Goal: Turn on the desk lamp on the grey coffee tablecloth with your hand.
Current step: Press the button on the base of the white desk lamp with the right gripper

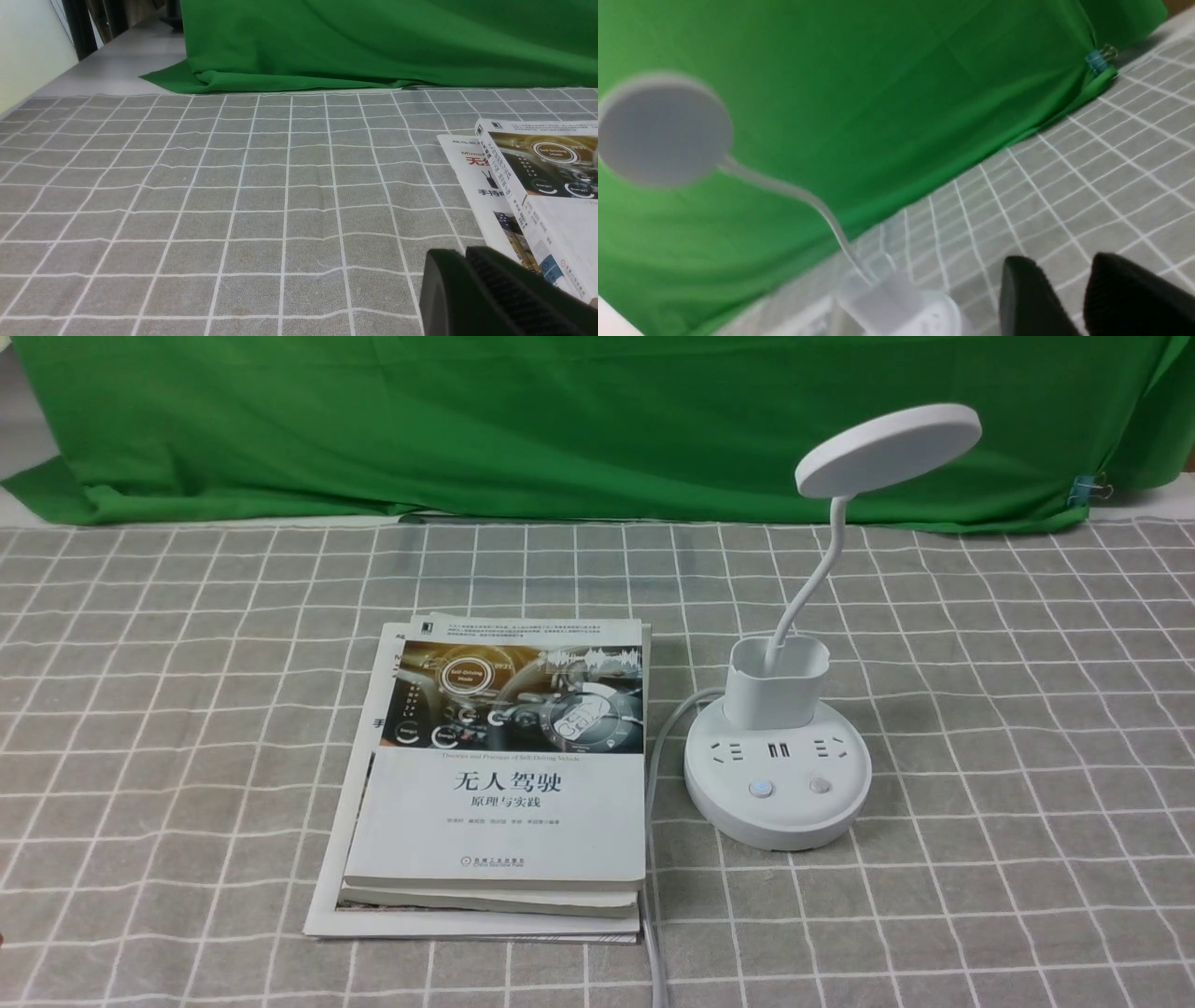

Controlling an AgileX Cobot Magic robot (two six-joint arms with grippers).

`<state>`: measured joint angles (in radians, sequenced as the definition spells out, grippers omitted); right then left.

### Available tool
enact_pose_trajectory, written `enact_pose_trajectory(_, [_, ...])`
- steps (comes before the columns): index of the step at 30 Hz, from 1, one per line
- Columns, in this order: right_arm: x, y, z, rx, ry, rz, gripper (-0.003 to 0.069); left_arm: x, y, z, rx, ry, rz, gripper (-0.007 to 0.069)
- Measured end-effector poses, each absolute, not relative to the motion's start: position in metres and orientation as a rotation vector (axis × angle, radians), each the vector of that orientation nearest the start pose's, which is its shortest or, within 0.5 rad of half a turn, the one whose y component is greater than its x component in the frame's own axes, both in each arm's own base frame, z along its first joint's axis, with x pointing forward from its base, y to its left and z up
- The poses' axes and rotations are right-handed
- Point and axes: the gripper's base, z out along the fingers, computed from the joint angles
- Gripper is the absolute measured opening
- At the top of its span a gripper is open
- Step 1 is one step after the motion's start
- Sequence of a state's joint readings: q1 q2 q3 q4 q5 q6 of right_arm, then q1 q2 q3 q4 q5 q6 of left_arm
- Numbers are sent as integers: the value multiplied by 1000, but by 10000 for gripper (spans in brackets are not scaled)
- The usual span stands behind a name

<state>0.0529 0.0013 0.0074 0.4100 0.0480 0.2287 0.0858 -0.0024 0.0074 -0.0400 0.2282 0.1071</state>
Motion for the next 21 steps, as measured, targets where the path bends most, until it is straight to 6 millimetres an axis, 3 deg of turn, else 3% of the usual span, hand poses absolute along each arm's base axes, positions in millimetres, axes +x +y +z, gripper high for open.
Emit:
enact_pose_trajectory(4, [57, 4, 208, 475, 1482, 602, 231, 55, 4, 190, -8, 1718, 106, 19])
enact_pose_trajectory(8, [55, 13, 222, 356, 1647, 597, 144, 55, 4, 190, -8, 1718, 106, 19])
enact_pose_trajectory(9, [58, 18, 245, 230, 1730, 558, 117, 55, 4, 190, -8, 1718, 106, 19])
enact_pose_trajectory(12, [69, 27, 275, 40, 1926, 493, 104, 55, 4, 190, -8, 1718, 106, 19])
enact_pose_trajectory(13, [79, 31, 287, -29, 2016, 458, 101, 55, 4, 190, -8, 1718, 106, 19])
enact_pose_trajectory(16, [97, 34, 298, -136, 2192, 382, 92, 55, 4, 190, -8, 1718, 106, 19])
enact_pose_trajectory(18, [133, 38, 306, -255, 2372, 293, 55, 55, 4, 190, -9, 1718, 106, 19])
enact_pose_trajectory(21, [163, 43, 309, -316, 2454, 271, 31, 55, 4, 190, -8, 1718, 106, 19])
